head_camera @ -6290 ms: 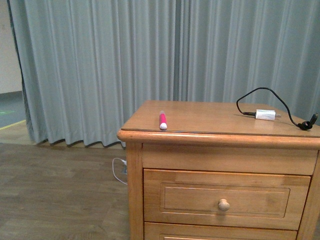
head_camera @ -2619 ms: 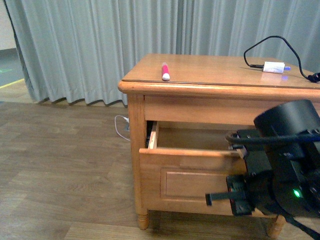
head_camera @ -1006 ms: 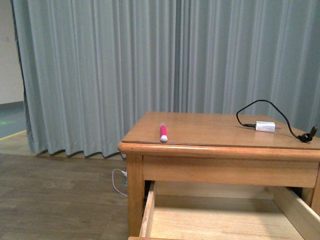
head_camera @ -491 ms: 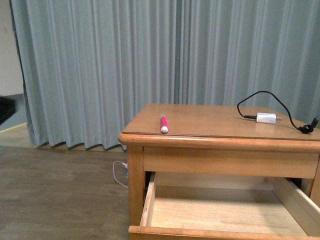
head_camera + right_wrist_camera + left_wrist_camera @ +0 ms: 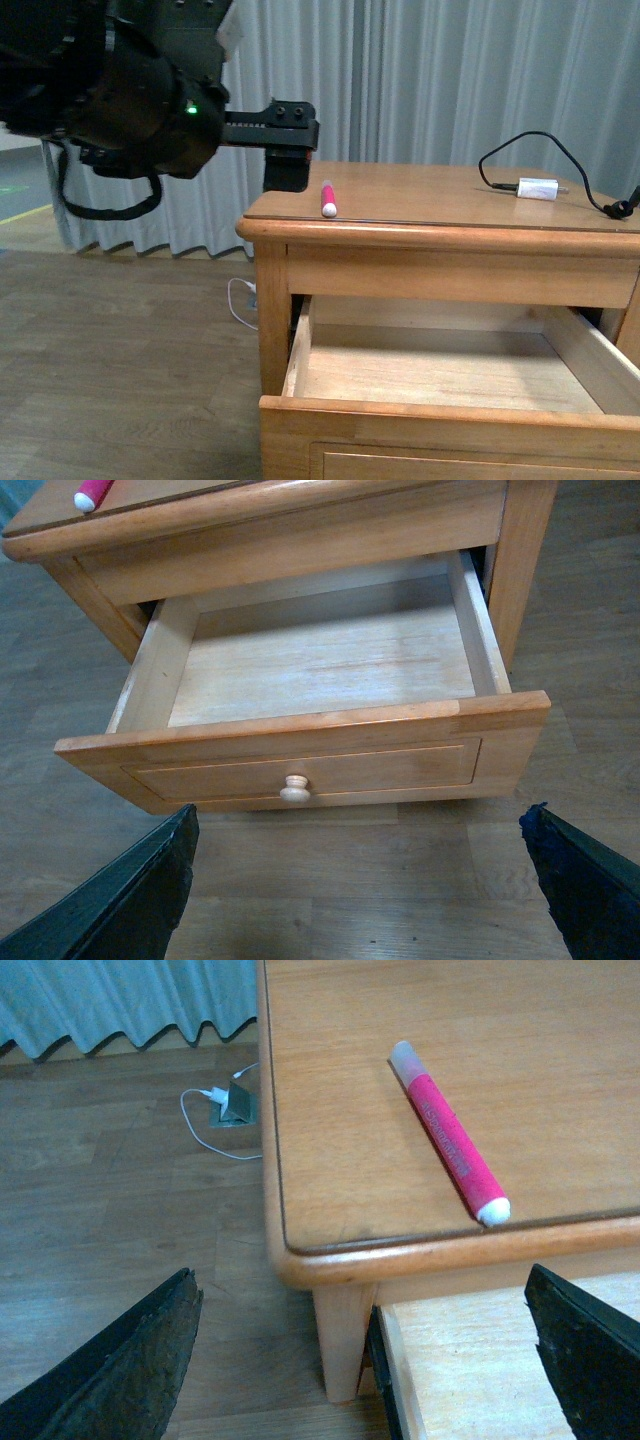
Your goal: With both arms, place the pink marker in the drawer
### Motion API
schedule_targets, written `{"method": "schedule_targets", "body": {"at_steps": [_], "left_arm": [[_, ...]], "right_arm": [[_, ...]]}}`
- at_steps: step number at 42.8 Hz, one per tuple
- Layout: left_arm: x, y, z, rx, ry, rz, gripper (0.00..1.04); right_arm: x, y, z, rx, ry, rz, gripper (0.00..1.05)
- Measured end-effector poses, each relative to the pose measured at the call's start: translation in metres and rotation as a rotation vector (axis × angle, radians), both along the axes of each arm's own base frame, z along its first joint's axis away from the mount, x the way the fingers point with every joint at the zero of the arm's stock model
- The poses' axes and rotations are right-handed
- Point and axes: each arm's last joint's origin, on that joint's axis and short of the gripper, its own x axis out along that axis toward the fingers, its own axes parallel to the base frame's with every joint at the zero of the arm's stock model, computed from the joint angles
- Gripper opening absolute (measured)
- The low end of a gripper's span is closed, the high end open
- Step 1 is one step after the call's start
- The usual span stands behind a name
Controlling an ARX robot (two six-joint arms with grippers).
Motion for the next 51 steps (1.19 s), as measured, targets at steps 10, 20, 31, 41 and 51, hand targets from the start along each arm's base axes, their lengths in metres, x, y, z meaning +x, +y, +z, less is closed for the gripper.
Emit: {"method": "schedule_targets", "body": {"at_steps": [10,20,31,41,51], "left_arm": [[0.048,-0.034,-0.007,0.018,0.057,-0.006,0.99],[0.073,-0.053,-0.018,0.057,0.097,0.012,0.99],[0.083,-0.064,-0.026,0.072,0.118,0.001,0.99],[0.086,-0.068,-0.025,0.085,0.132,0.007,0.95],[0.085,-0.075,-0.026,0.1,0.145,-0.001,0.5]], "right_arm": [[0.0,0.0,0.0,0.0,0.0,0.0,0.96],[0.0,0.0,0.0,0.0,0.0,0.0,0.96],[0.0,0.0,0.0,0.0,0.0,0.0,0.96],[0.0,0.0,0.0,0.0,0.0,0.0,0.96],[0.0,0.0,0.0,0.0,0.0,0.0,0.96]]}}
